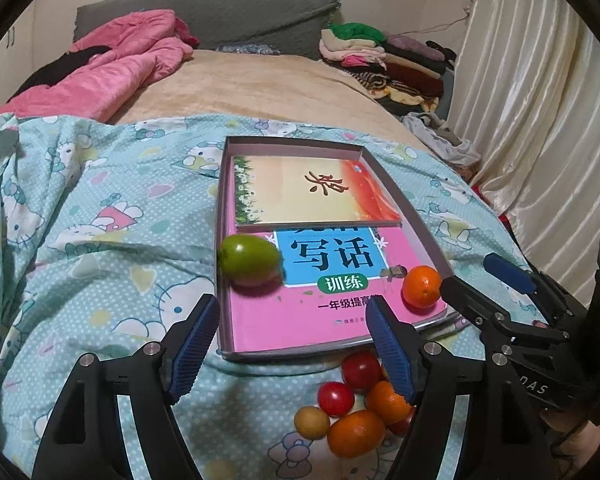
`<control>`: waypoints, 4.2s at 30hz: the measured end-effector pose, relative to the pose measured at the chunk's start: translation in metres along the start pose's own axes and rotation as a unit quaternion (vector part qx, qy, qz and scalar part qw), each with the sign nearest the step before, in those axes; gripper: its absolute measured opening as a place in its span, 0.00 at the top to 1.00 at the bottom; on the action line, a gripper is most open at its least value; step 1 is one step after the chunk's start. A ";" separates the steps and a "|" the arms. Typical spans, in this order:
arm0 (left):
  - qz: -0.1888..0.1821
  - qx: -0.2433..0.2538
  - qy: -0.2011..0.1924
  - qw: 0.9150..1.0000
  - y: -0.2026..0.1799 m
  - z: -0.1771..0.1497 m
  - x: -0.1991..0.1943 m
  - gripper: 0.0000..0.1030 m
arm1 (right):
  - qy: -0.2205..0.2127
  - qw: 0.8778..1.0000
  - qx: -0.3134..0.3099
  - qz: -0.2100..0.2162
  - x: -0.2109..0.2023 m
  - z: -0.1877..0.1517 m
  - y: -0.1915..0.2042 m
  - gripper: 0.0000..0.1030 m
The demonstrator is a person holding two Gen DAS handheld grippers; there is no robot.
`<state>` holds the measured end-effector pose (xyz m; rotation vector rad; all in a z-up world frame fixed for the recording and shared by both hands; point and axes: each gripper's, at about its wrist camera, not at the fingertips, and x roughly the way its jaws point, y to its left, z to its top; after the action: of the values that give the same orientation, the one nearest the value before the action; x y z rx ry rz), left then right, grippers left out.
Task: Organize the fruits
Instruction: 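Open the left tool to release the guava while the right tool releases the orange, then move both tools back toward the fruit pile, then grasp an orange with the left tool while the right tool grasps a green lime, then lift and carry the orange with the left tool while the right tool carries the lime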
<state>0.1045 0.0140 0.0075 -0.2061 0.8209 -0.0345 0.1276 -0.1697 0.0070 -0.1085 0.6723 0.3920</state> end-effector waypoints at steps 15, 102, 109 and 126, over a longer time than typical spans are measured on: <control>-0.007 -0.006 0.008 1.000 0.007 -0.006 -0.012 0.25 | -0.002 1.000 0.019 0.013 -0.024 -0.004 -0.001 0.21; -0.069 0.135 0.144 0.978 -0.048 -0.071 0.027 0.61 | 0.160 0.975 0.117 0.105 0.022 -0.049 -0.016 0.57; -0.083 0.114 0.124 0.982 -0.043 -0.066 0.012 0.61 | 0.141 0.976 0.131 0.102 0.014 -0.046 -0.026 0.57; -0.071 0.062 0.076 0.993 -0.013 -0.041 -0.013 0.61 | 0.102 0.983 0.103 0.110 -0.002 -0.036 -0.013 0.57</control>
<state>0.0665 -0.0045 -0.0078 -0.1452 0.9515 -0.2379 0.1102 -0.1907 -0.0205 0.1241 0.9280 0.5252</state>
